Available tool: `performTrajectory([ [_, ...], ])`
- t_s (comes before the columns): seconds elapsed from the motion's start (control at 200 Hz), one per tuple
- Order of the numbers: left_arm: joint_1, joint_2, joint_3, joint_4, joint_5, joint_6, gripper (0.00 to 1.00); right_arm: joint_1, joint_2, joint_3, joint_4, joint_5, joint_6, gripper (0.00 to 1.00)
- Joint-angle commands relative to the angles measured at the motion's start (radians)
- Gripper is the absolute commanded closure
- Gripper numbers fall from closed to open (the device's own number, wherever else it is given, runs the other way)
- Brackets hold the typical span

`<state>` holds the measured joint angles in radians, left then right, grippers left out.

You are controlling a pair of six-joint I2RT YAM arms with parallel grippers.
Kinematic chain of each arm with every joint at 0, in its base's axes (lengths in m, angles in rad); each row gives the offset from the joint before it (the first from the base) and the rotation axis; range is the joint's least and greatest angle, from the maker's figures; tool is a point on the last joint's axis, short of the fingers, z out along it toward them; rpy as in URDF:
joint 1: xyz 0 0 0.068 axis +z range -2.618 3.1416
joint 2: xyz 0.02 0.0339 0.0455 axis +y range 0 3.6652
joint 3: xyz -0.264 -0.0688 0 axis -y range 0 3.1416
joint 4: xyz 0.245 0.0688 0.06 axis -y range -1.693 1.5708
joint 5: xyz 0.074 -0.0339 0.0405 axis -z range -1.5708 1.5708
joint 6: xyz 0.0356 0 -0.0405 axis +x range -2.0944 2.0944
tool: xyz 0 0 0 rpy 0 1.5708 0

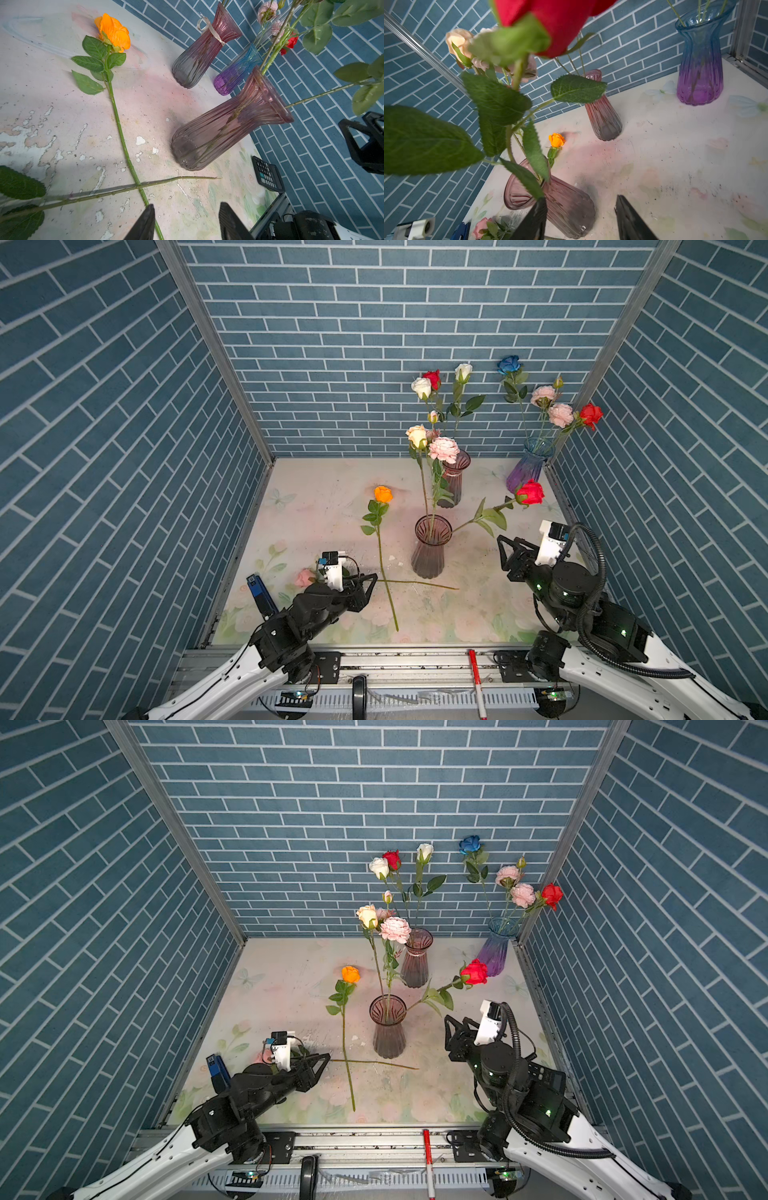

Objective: Arrange the flowers into the vase
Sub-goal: 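Open the right gripper and draw it back toward the robot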

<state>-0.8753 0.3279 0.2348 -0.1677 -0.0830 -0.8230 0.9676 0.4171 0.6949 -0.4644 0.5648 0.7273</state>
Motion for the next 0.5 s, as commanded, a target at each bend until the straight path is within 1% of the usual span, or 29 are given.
performTrajectory([
  [0.0, 0.01, 0.013, 0.0, -0.015, -0.015, -0.012, 0.48, -0.002, -0.056, -0.029, -0.081, 0.017, 0.06, 0.48],
  [0.065, 0.016, 0.032, 0.006, -0.033, -0.029, -0.026, 0.45, -0.002, -0.077, -0.049, -0.097, 0.005, 0.066, 0.48],
  [0.145, 0.026, 0.074, 0.017, -0.065, -0.057, -0.058, 0.4, -0.003, -0.091, -0.078, -0.12, -0.017, 0.079, 0.48],
  [0.255, 0.069, 0.178, 0.041, -0.06, -0.018, -0.07, 0.41, -0.002, -0.109, -0.14, -0.139, -0.054, 0.097, 0.47],
  [0.305, 0.097, 0.242, 0.06, -0.055, 0.01, -0.075, 0.44, -0.003, -0.121, -0.172, -0.14, -0.068, 0.105, 0.48],
  [0.35, 0.133, 0.301, 0.077, -0.036, 0.055, -0.069, 0.48, -0.003, -0.133, -0.199, -0.144, -0.077, 0.114, 0.48],
  [0.445, 0.215, 0.488, 0.122, 0.002, 0.164, -0.05, 0.59, -0.002, -0.171, -0.247, -0.145, -0.081, 0.139, 0.48],
  [0.495, 0.244, 0.579, 0.153, 0.006, 0.202, -0.046, 0.62, -0.002, -0.197, -0.259, -0.147, -0.08, 0.139, 0.48],
])
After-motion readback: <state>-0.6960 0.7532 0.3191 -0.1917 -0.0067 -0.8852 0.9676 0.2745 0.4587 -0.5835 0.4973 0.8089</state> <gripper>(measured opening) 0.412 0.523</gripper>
